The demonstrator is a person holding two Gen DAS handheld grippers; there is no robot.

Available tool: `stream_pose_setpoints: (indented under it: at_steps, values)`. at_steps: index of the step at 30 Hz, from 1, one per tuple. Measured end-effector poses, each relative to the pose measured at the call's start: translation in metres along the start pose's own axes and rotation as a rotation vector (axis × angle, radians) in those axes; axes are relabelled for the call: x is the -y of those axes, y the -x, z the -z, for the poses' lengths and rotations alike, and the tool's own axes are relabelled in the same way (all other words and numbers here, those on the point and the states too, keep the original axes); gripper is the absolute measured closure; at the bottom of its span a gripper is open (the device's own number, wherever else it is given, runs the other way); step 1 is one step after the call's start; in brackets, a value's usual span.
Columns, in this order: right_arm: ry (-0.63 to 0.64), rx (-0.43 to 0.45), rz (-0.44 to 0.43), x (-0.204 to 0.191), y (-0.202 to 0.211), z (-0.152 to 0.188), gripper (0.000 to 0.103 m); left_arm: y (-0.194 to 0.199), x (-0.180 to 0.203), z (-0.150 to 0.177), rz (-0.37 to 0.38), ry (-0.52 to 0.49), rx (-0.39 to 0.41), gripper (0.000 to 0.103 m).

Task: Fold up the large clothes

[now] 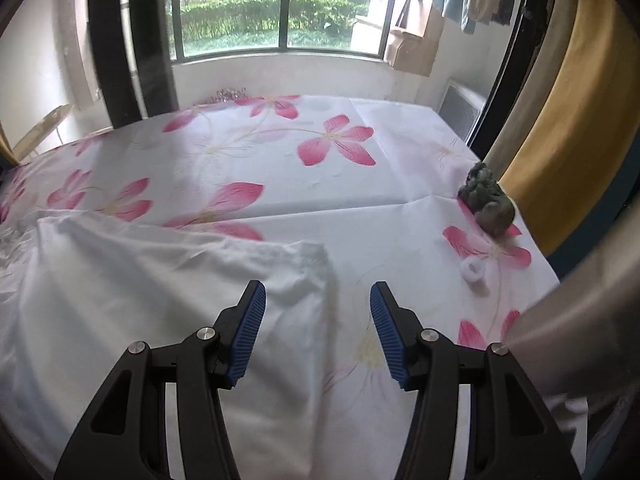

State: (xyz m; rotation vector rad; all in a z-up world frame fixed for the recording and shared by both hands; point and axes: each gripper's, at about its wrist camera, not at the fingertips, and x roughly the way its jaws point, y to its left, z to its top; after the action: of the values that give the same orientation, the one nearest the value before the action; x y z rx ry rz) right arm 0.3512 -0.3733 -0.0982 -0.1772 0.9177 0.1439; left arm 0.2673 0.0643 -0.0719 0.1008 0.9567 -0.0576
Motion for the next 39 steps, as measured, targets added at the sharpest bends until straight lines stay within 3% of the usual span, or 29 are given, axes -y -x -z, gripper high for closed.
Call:
stream_pose_setpoints:
  at_steps: [3,4,5,9,10,12,15,18,24,28,31,33,35,39]
  values:
    - [-0.003,-0.019,-0.068,0.004,-0.013,-0.004,0.050,0.019,-0.037,0.031,-0.095,0.073,-0.023,0.063]
    - [0.008,-0.026,-0.079,0.002,-0.017,-0.004,0.056,0.026,-0.053,0.044,-0.126,0.111,-0.034,0.062]
    - [0.027,-0.033,-0.080,-0.001,-0.020,-0.003,0.080,0.031,-0.062,0.052,-0.143,0.133,-0.039,0.059]
    - [0.036,-0.020,-0.087,-0.004,-0.025,-0.007,0.099,0.042,-0.088,0.080,-0.195,0.169,-0.052,0.052]
    - [0.023,-0.017,-0.077,-0.001,-0.025,-0.009,0.099,0.041,-0.091,0.084,-0.195,0.176,-0.063,0.052]
    - [0.004,-0.008,-0.056,0.004,-0.024,-0.011,0.100,0.037,-0.096,0.090,-0.186,0.179,-0.073,0.051]
    - [-0.008,-0.007,-0.036,0.008,-0.024,-0.012,0.100,0.025,-0.100,0.095,-0.230,0.171,-0.097,0.052]
    - [-0.021,-0.019,-0.026,0.011,-0.028,-0.010,0.100,0.017,-0.113,0.093,-0.209,0.226,-0.057,0.051]
    - [-0.025,-0.016,0.017,0.011,-0.025,-0.010,0.099,0.011,-0.140,0.085,-0.305,0.324,-0.048,0.051]
    - [-0.011,-0.015,0.045,0.008,-0.017,-0.010,0.097,0.029,-0.141,0.088,-0.278,0.341,-0.021,0.051]
    - [-0.009,-0.002,0.077,0.007,-0.005,-0.009,0.087,0.045,-0.133,0.096,-0.238,0.359,0.006,0.051]
    - [-0.016,0.014,0.066,0.006,0.005,-0.006,0.070,0.052,-0.129,0.103,-0.206,0.375,0.007,0.051]
    - [-0.014,0.032,0.045,0.000,0.018,-0.001,0.064,0.059,-0.122,0.113,-0.166,0.387,0.007,0.051]
    - [0.018,0.049,0.012,-0.017,0.035,0.009,0.063,0.061,-0.106,0.129,-0.108,0.352,-0.002,0.051]
